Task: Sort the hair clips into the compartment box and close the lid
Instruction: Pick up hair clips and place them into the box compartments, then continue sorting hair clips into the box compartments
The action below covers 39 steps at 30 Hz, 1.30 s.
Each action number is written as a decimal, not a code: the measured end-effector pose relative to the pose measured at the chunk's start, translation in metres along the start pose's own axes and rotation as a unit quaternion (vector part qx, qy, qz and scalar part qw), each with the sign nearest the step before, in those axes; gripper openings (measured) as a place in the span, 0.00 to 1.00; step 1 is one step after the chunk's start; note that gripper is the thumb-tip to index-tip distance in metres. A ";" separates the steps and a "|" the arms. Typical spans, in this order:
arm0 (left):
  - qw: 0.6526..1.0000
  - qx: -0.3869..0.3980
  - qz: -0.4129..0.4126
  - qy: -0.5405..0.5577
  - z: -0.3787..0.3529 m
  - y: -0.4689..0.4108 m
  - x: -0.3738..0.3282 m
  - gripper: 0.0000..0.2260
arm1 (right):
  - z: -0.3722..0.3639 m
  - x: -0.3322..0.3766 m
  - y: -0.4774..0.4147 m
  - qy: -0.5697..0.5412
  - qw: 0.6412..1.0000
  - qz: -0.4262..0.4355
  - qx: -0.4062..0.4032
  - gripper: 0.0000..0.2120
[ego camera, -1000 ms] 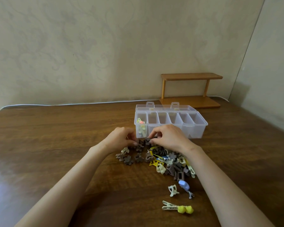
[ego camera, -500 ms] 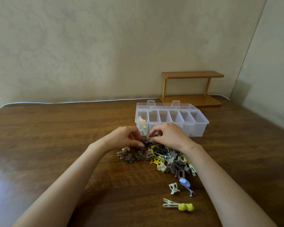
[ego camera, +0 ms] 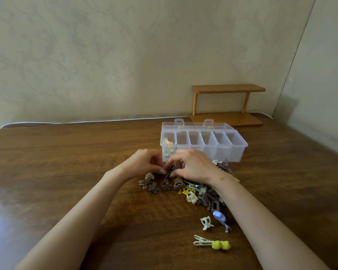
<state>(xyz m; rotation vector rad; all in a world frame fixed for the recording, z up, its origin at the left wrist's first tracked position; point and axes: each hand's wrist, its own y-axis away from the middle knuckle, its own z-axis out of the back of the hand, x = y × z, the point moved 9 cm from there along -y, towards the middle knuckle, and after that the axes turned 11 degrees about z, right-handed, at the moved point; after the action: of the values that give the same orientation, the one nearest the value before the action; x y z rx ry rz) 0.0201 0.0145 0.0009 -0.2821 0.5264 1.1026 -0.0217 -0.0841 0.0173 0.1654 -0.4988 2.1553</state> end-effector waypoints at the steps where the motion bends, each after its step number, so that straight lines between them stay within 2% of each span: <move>1: 1.000 -0.001 0.003 0.005 0.000 0.000 0.001 0.08 | -0.001 -0.001 0.000 0.008 1.000 0.001 0.001 0.10; 8: 0.997 -0.034 0.016 0.068 0.010 0.000 0.003 0.03 | 0.001 0.002 -0.001 0.023 1.000 0.009 -0.009 0.08; 15: 0.985 -0.066 -0.033 0.155 0.022 0.008 -0.016 0.02 | 0.046 -0.023 0.013 -0.150 0.981 -0.057 -0.107 0.05; 18: 0.982 -0.091 -0.047 0.159 0.022 0.009 -0.024 0.03 | 0.071 -0.041 0.026 -0.177 0.966 -0.087 -0.164 0.04; 22: 0.979 -0.097 -0.047 0.173 0.014 0.009 -0.029 0.03 | 0.106 -0.090 0.068 -0.093 0.948 -0.164 -0.258 0.04; 25: 0.983 -0.096 -0.045 0.147 0.007 0.008 -0.030 0.03 | 0.126 -0.121 0.107 -0.028 0.907 -0.231 -0.352 0.04; 28: 0.987 -0.091 -0.043 0.123 0.002 0.008 -0.030 0.03 | 0.127 -0.141 0.128 -0.015 0.879 -0.269 -0.393 0.04; 33: 0.988 -0.096 -0.035 0.113 0.001 0.008 -0.029 0.02 | 0.115 -0.148 0.122 0.008 0.899 -0.268 -0.345 0.06; 39: 0.985 -0.103 -0.036 0.137 0.002 0.010 -0.032 0.04 | 0.128 -0.128 0.131 -0.023 0.865 -0.221 -0.450 0.06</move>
<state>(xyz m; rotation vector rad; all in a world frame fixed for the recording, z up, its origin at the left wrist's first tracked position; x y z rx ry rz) 0.0004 -0.0052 0.0204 -0.6353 0.6425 1.0553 -0.0586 -0.3007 0.0583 -0.1816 -1.2998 1.3001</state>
